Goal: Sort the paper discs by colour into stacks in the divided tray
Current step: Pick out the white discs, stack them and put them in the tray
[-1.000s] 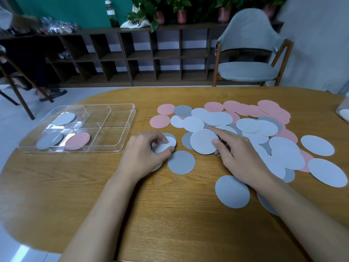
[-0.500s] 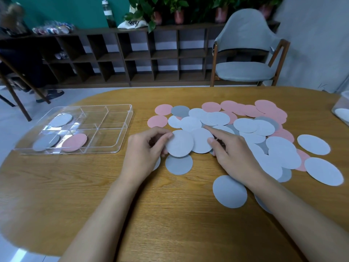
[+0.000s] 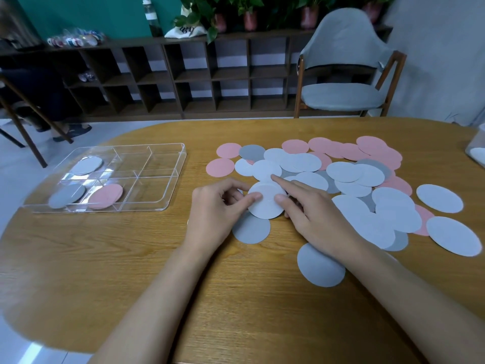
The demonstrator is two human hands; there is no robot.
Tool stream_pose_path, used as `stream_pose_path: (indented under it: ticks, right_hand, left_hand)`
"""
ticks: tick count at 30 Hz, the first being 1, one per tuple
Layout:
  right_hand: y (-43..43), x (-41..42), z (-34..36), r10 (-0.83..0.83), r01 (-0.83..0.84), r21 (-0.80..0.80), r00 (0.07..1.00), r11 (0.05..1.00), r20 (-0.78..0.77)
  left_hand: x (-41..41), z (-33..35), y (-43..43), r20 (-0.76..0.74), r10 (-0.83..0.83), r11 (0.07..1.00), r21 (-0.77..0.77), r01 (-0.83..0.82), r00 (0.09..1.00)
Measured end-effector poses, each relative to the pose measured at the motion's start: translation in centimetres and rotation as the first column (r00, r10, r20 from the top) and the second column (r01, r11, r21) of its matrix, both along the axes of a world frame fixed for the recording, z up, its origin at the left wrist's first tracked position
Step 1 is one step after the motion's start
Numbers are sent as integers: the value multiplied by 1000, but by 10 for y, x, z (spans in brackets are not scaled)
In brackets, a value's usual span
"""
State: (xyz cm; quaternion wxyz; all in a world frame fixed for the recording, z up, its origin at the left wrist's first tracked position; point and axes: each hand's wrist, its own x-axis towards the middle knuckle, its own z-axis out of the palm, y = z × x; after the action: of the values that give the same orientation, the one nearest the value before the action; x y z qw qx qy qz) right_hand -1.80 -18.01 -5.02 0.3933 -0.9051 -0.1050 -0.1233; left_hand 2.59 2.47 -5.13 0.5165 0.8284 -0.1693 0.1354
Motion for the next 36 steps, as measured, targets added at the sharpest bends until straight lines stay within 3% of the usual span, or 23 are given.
stream_pose_path:
  ticks: [4, 9, 13, 19, 30, 36]
  right_hand:
    - [-1, 0, -1, -7, 9, -26, 998, 1000, 61]
    - [-3, -2, 0, -13, 16, -36, 997, 999, 80]
    - [-2, -4, 2, -2, 5, -33, 997, 999, 83]
    - [-3, -5, 1, -4, 5, -25, 998, 1000, 68]
    - [-6, -4, 1, -42, 41, 26, 999, 999, 30]
    - [-8, -4, -1, -55, 54, 82, 998, 995, 11]
  left_hand:
    - [0, 0, 3, 31, -10, 999, 43, 9, 999]
    - [3, 0, 35, 110, -38, 959, 285, 5, 993]
    - [2, -5, 68, 38, -80, 885, 462, 53, 996]
    - [-3, -1, 88, -20, -56, 851, 522, 58, 998]
    - [4, 24, 73, -165, -79, 911, 388, 138, 983]
    - [6, 35, 48, -200, -239, 963, 79, 259, 950]
